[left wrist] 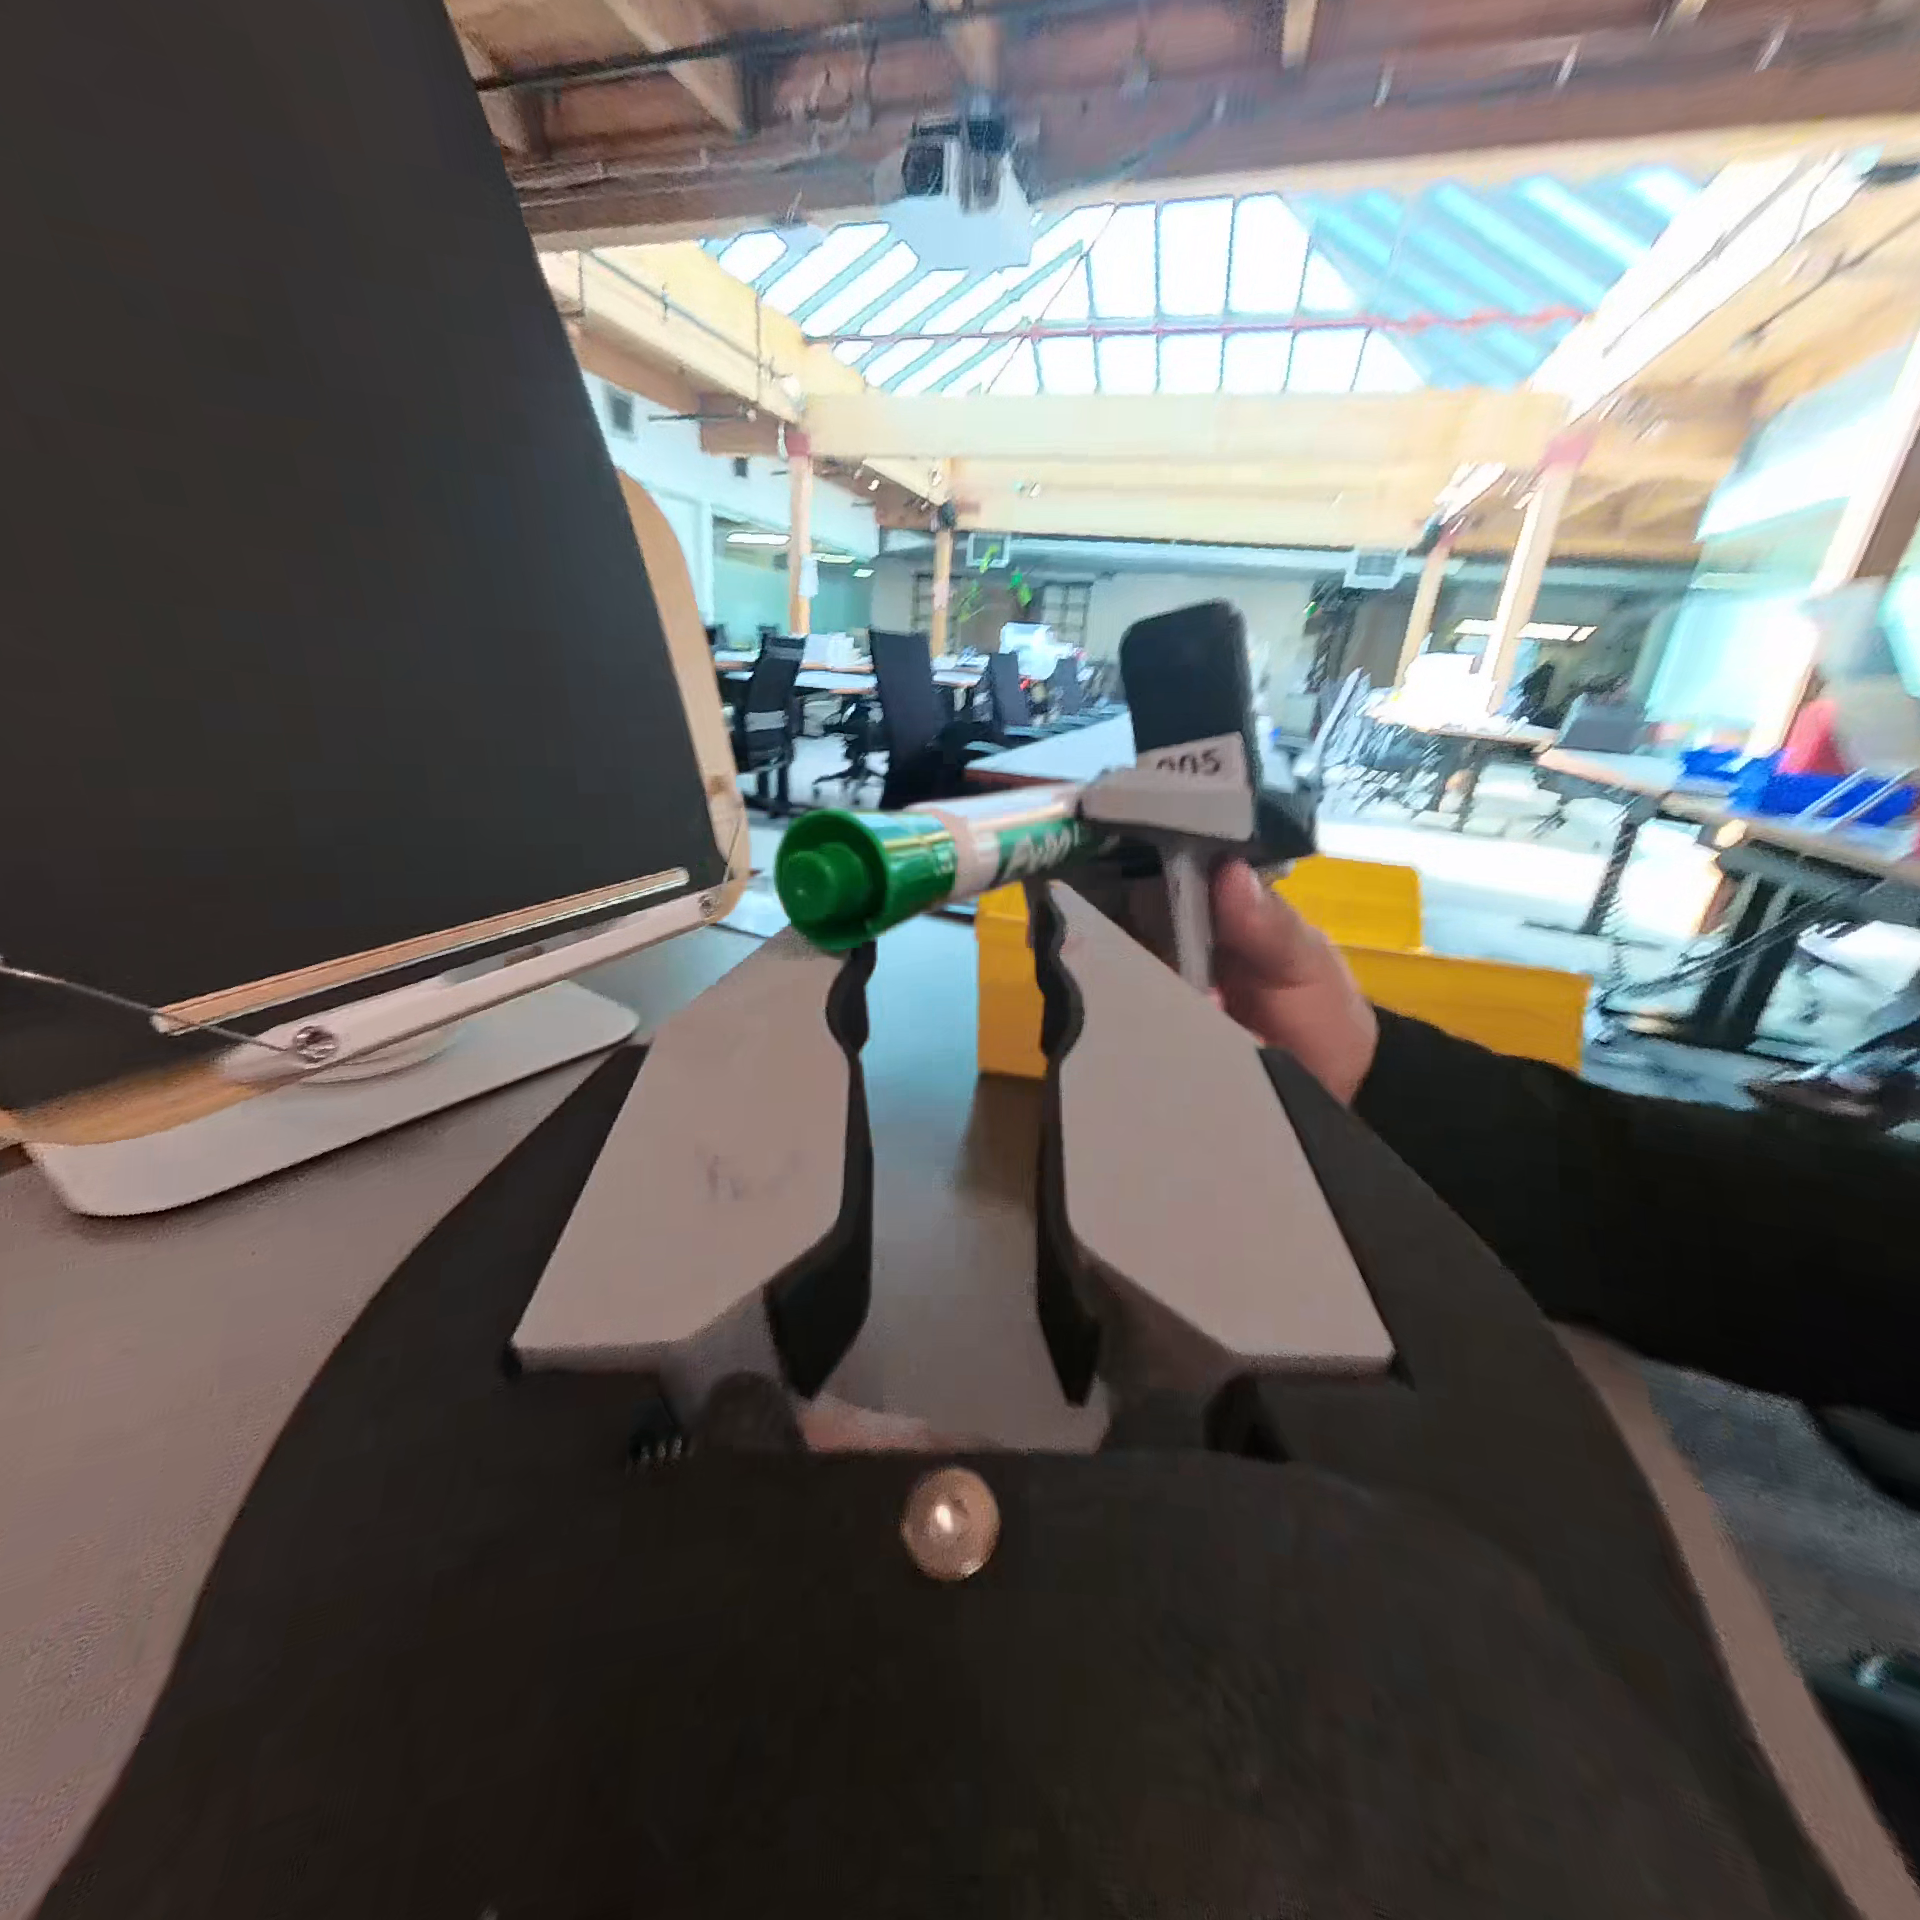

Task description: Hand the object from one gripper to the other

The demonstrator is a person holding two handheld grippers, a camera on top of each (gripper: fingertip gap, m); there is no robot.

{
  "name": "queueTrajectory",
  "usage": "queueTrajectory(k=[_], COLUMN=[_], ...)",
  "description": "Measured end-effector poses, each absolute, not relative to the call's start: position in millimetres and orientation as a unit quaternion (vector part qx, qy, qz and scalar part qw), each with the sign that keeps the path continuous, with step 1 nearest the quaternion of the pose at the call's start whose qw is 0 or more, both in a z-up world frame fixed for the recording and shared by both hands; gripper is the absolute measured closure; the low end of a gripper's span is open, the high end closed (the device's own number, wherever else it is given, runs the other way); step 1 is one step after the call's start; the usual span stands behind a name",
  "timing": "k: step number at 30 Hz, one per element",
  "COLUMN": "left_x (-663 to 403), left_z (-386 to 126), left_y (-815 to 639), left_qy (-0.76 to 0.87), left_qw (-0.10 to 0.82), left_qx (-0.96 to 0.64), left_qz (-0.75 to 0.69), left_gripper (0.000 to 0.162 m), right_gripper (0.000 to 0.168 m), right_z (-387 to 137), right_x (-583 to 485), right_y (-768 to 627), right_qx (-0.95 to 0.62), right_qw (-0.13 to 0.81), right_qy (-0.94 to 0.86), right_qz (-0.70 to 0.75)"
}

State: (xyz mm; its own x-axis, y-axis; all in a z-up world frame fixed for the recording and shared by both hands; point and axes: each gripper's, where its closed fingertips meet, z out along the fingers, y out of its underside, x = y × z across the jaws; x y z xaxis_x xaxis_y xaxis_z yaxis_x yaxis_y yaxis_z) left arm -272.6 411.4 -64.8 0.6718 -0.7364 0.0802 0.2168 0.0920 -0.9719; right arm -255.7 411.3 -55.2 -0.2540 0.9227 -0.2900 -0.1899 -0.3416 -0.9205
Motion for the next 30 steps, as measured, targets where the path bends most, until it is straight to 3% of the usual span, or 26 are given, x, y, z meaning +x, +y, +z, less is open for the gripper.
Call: queueTrajectory(k=[6,9,10,16,22,30], left_x=[-278,-276,-277,-275,-277,-287], left_z=[-48,-44,-43,-46,-65,-74], left_y=[398,393,393,390,400,410], left_qy=[0.21,0.208,0.205,0.241,0.28,0.343], left_qw=[0.704,0.695,0.696,0.699,0.694,0.736], left_qx=[-0.541,-0.53,-0.527,-0.54,-0.592,-0.58], left_qz=[-0.409,-0.44,-0.443,-0.402,-0.301,-0.067], left_gripper=[0.14,0.134,0.143,0.144,0.145,0.145], right_gripper=[0.152,0.152,0.152,0.151,0.139,0.136], right_z=[-63,-67,-68,-93,-147,-124], right_x=[-265,-267,-267,-278,-291,-280], right_y=[396,393,389,381,391,418], right_qx=[-0.447,-0.447,-0.443,-0.472,-0.554,-0.577], right_qw=[0.389,0.386,0.378,0.344,0.328,0.326], right_qy=[-0.435,-0.449,-0.455,-0.504,-0.568,-0.47], right_qz=[0.678,0.671,0.674,0.637,0.512,0.582])
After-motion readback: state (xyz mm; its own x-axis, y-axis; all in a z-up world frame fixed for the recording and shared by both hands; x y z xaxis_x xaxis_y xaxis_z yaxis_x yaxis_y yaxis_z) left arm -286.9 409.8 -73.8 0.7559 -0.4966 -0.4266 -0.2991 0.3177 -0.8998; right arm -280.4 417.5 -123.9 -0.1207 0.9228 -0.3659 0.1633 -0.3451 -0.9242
